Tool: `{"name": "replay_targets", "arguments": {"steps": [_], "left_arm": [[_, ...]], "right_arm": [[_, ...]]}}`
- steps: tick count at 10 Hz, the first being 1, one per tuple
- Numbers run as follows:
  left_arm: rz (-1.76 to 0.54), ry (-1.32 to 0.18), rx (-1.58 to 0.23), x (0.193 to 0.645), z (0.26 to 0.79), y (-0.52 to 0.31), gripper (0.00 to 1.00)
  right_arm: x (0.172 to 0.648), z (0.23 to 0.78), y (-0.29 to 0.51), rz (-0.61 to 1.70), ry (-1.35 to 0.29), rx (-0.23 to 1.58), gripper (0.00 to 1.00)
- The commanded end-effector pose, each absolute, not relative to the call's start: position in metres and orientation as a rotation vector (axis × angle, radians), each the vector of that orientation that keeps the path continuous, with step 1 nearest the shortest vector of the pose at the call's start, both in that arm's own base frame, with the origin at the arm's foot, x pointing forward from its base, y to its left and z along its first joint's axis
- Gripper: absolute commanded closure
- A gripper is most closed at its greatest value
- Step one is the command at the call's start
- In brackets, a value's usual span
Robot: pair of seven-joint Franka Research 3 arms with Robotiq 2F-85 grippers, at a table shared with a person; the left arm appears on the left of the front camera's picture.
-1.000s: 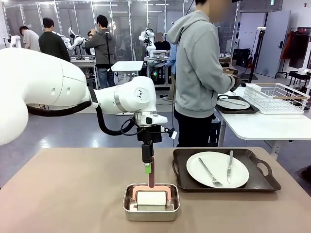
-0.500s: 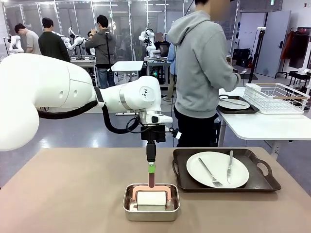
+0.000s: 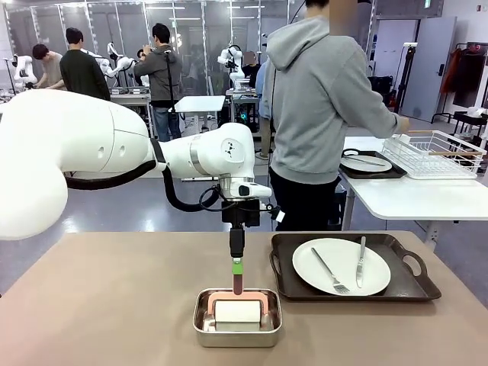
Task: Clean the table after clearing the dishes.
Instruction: When the left (or right) Handle tray is removed, use the left hand (or right hand) to clean the left (or right) side of the table with the Lint Roller.
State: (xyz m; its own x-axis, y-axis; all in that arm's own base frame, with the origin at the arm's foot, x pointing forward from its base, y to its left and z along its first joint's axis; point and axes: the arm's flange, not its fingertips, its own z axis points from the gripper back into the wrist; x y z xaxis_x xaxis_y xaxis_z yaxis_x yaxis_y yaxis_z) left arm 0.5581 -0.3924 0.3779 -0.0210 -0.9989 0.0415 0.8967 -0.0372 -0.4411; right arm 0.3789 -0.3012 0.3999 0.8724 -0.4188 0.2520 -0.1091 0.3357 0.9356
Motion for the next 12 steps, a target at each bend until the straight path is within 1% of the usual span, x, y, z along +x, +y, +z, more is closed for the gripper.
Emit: {"name": "replay_targets", "arguments": {"steps": [1, 2, 3, 4, 5, 6, 7, 8, 9, 10, 12], "left_arm": [[-1.569, 0.364, -0.37, 0.56, 0.382, -0.394, 0.19], [-1.568, 0.363, -0.37, 0.56, 0.382, -0.395, 0.24], [-1.567, 0.365, -0.372, 0.561, 0.383, -0.396, 0.38], [-1.568, 0.367, -0.371, 0.561, 0.383, -0.397, 0.43], [-1.567, 0.367, -0.377, 0.561, 0.383, -0.397, 0.57], [-1.567, 0.368, -0.378, 0.561, 0.383, -0.396, 0.63], [-1.567, 0.371, -0.378, 0.561, 0.384, -0.397, 0.77], [-1.568, 0.369, -0.376, 0.561, 0.385, -0.397, 0.82], [-1.566, 0.373, -0.374, 0.561, 0.386, -0.398, 0.96], [-1.555, 0.374, -0.371, 0.558, 0.39, -0.396, 1.0], [-1.497, 0.343, -0.337, 0.548, 0.418, -0.386, 1.0]], "right_arm": [[0.377, 0.402, -0.3, -0.209, -0.504, 1.231, 0.0], [0.377, 0.402, -0.3, -0.209, -0.504, 1.231, 0.0], [0.377, 0.402, -0.3, -0.209, -0.504, 1.231, 0.0], [0.377, 0.402, -0.3, -0.209, -0.504, 1.231, 0.0], [0.377, 0.402, -0.3, -0.209, -0.504, 1.231, 0.0], [0.377, 0.402, -0.3, -0.209, -0.504, 1.231, 0.0], [0.377, 0.402, -0.3, -0.209, -0.504, 1.231, 0.0], [0.377, 0.402, -0.3, -0.209, -0.504, 1.231, 0.0], [0.377, 0.402, -0.3, -0.209, -0.504, 1.231, 0.0], [0.377, 0.402, -0.3, -0.209, -0.504, 1.231, 0.0], [0.377, 0.402, -0.3, -0.209, -0.504, 1.231, 0.0]]}}
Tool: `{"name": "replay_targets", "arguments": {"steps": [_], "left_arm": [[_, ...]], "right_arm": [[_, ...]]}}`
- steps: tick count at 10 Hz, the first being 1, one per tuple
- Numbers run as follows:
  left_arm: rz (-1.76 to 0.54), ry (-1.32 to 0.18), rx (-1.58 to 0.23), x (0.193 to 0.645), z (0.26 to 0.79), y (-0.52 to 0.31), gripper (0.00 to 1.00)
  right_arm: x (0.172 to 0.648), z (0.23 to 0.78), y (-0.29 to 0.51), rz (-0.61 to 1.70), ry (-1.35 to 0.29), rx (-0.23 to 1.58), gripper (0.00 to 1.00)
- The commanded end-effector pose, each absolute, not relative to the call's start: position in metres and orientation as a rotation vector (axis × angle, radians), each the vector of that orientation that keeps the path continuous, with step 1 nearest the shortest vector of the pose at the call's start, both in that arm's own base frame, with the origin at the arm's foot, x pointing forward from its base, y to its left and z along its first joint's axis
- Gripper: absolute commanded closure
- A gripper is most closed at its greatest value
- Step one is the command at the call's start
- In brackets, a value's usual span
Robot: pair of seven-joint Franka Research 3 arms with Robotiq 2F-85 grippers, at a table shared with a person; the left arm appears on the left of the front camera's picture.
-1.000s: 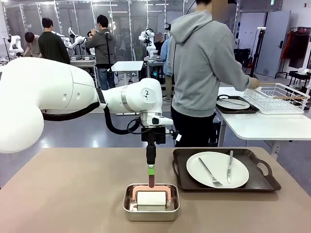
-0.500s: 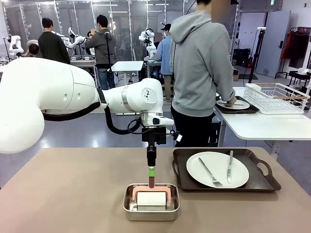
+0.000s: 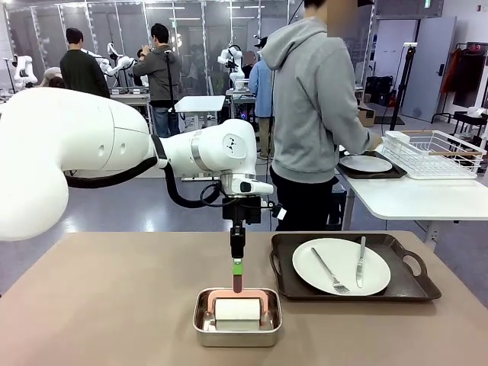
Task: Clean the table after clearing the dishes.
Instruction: When the left (or right) Handle tray is removed, use the left hand (or right hand) to clean the left (or right) side of the table with the Lint Roller.
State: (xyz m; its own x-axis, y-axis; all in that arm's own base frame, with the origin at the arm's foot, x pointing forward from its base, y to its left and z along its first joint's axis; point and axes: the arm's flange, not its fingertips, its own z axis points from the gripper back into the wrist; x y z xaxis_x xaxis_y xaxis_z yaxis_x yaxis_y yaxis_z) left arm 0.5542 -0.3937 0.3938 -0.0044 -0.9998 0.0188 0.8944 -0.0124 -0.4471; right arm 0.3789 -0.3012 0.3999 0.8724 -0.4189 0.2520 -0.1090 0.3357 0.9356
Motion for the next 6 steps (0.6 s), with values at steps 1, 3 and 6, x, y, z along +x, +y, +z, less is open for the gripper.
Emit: {"name": "replay_targets", "arguments": {"steps": [1, 3, 6], "left_arm": [[-1.416, 0.309, -0.298, 0.542, 0.441, -0.375, 0.97], [-1.194, 0.12, -0.239, 0.524, 0.503, -0.333, 0.97], [-0.776, -0.061, -0.244, 0.496, 0.539, -0.243, 0.97]], "right_arm": [[0.377, 0.402, -0.3, -0.209, -0.504, 1.231, 0.0], [0.377, 0.402, -0.3, -0.209, -0.504, 1.231, 0.0], [0.377, 0.402, -0.3, -0.209, -0.504, 1.231, 0.0]]}}
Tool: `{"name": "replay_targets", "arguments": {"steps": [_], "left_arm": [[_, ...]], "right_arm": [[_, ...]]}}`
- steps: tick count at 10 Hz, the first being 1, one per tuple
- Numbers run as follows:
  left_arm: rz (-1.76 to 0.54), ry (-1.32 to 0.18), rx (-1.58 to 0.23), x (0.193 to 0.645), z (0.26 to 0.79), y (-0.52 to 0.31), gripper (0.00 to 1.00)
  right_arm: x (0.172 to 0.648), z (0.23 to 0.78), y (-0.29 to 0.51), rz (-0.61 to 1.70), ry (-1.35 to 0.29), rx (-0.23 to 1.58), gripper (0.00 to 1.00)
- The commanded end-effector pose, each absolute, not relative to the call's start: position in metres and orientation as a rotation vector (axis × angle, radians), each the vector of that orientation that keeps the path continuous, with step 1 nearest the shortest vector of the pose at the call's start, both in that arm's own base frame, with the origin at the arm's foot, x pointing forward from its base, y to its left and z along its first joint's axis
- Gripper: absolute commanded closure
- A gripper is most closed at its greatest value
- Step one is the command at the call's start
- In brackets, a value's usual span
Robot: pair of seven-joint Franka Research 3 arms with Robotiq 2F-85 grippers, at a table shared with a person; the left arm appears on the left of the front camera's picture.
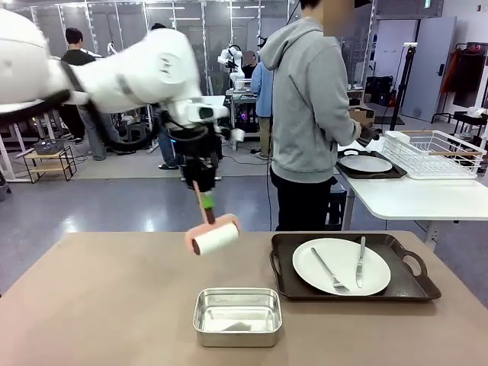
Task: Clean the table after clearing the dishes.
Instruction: When the left (or right) Handle tray is removed, use the left hand (or right hand) to clean the left (or right) side of the table with the Lint Roller.
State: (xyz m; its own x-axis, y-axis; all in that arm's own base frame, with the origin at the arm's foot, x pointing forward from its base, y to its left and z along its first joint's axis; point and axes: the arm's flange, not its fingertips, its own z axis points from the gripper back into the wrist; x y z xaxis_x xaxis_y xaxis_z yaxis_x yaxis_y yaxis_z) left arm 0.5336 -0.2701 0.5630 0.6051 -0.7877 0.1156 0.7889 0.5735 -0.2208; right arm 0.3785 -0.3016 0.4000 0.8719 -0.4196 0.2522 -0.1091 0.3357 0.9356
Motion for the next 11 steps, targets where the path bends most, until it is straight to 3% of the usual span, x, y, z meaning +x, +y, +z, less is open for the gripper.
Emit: {"name": "replay_targets", "arguments": {"steps": [1, 4, 6, 7, 8, 11], "left_arm": [[-0.572, -0.147, -0.293, 0.489, 0.536, -0.206, 0.97], [-0.179, -0.206, -0.44, 0.496, 0.483, -0.146, 0.97], [-0.137, -0.247, -0.457, 0.504, 0.46, -0.135, 0.97], [-0.256, -0.275, -0.424, 0.507, 0.458, -0.141, 0.97], [-0.128, -0.179, -0.437, 0.507, 0.46, -0.12, 0.97], [-0.128, -0.179, -0.437, 0.507, 0.46, -0.12, 0.97]], "right_arm": [[0.377, 0.402, -0.3, -0.209, -0.504, 1.231, 0.0], [0.377, 0.402, -0.3, -0.209, -0.504, 1.231, 0.0], [0.377, 0.402, -0.3, -0.209, -0.504, 1.231, 0.0], [0.377, 0.402, -0.3, -0.209, -0.504, 1.231, 0.0], [0.377, 0.402, -0.3, -0.209, -0.504, 1.231, 0.0], [0.377, 0.402, -0.3, -0.209, -0.504, 1.231, 0.0]]}}
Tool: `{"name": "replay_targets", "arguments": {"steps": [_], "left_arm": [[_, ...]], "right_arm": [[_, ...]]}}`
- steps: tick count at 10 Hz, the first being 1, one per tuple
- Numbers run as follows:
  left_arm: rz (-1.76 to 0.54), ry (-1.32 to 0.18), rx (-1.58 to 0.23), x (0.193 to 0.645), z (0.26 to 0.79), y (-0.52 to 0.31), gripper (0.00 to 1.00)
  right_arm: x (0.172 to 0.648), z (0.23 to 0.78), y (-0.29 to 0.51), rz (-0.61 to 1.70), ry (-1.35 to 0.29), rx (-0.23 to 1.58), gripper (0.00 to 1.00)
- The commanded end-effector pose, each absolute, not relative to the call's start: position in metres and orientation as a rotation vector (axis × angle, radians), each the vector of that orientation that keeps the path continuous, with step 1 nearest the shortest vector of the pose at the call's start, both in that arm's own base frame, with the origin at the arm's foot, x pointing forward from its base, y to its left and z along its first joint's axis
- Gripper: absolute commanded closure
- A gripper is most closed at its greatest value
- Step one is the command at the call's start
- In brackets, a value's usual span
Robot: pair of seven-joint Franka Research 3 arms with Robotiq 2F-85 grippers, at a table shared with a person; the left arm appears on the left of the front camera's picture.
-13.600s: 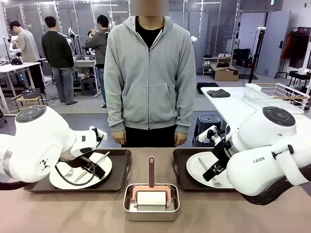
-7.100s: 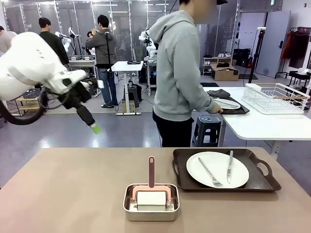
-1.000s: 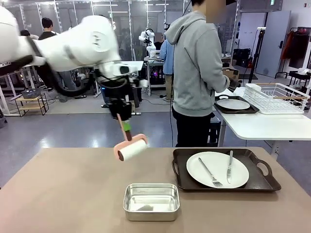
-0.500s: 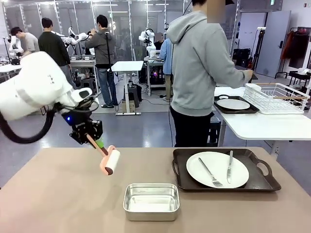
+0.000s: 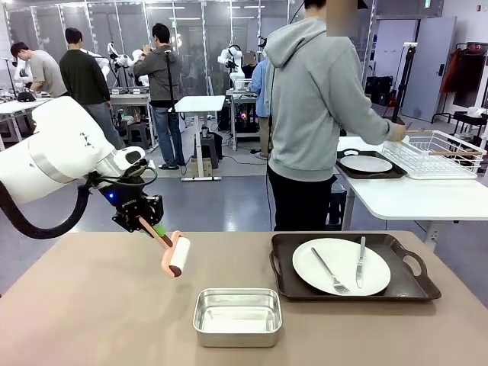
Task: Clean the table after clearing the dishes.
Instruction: When the left (or right) Handle tray is removed, use the left hand (or right hand) to clean the left (or right) side of the table with the Lint Roller.
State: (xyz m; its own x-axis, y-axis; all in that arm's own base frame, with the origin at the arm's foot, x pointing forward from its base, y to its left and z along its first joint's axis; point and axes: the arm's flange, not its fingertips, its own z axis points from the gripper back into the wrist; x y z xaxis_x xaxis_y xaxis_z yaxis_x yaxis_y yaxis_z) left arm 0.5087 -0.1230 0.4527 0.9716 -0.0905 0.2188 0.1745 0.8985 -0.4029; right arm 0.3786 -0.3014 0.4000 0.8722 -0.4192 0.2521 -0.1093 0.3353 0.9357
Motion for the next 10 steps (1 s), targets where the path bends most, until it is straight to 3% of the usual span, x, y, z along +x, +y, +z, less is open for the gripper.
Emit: {"name": "replay_targets", "arguments": {"steps": [1, 2, 7, 10], "left_arm": [[-0.128, -0.179, -0.437, 0.507, 0.46, -0.12, 0.97], [-0.138, -0.197, -0.434, 0.509, 0.453, -0.123, 0.78], [0.028, -0.012, -0.515, 0.547, 0.412, -0.092, 0.78], [0.065, -0.031, -0.554, 0.57, 0.391, -0.081, 0.78]], "right_arm": [[0.377, 0.402, -0.3, -0.209, -0.504, 1.231, 0.0], [0.377, 0.402, -0.3, -0.209, -0.504, 1.231, 0.0], [0.377, 0.402, -0.3, -0.209, -0.504, 1.231, 0.0], [0.377, 0.402, -0.3, -0.209, -0.504, 1.231, 0.0]]}}
